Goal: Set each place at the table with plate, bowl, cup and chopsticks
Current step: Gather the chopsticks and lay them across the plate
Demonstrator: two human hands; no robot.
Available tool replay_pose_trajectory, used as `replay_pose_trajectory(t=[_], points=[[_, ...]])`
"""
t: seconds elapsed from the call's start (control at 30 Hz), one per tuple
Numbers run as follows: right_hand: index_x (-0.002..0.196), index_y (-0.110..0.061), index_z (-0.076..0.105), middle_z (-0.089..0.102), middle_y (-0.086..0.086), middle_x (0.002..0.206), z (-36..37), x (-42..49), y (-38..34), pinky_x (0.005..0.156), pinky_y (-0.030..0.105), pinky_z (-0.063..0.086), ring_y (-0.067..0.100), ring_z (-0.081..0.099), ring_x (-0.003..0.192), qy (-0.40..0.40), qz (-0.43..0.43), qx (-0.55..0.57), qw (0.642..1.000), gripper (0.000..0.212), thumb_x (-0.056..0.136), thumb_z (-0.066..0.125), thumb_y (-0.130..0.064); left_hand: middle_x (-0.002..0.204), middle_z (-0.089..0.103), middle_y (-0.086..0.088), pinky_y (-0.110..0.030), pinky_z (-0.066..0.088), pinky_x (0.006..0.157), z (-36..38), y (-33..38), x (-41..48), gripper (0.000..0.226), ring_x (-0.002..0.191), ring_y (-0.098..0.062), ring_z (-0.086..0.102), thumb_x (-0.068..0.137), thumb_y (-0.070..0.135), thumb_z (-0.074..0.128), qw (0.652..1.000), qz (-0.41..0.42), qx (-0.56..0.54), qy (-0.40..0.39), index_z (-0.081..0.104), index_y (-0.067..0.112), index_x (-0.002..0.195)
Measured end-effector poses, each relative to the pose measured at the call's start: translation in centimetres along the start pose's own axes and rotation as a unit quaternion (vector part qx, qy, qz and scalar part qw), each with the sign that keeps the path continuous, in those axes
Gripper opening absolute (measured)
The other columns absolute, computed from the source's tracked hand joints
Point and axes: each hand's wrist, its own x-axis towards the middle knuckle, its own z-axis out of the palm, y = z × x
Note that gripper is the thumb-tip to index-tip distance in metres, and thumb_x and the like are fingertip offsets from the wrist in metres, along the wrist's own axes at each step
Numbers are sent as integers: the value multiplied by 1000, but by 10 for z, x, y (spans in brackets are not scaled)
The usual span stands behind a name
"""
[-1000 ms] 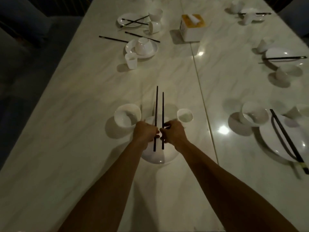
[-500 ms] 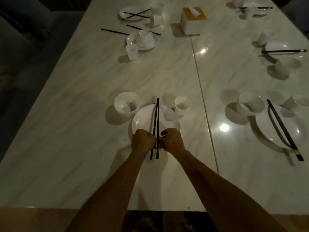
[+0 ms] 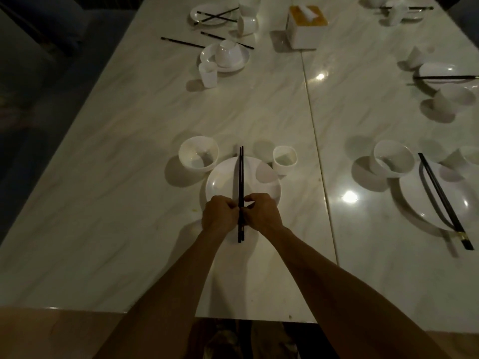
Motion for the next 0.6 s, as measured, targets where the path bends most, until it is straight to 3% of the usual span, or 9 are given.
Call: replay_pose_trajectory(t=[0.23,0.43,0.6], points=[[131,-5,53,70,15,97,-5,-5,1,67,27,59,22,71,77,-7,3,7,1000,45,89,68,-17,96,75,-6,-34,59,80,3,-4,2,21,82,-17,71,89,16,64,999,20,-34,0,73,14,108],[131,-5,54,69,16,102,-3,-5,3,75,35,61,24,71,82,6,-6,0,1000,46,90,68,-20,91,75,-3,-33,59,78,4,-6,2,18,77,-15,71,89,17,64,999,17,-49,-2,74,14,104],[127,-5,56,67,6,96,-13,-11,1,78,27,56,16,65,80,46,-10,-4,999,39,91,65,-18,97,74,-3,-28,53,79,-8,-4,-4,19,87,-17,68,90,20,63,999,33,-16,26,74,14,103]])
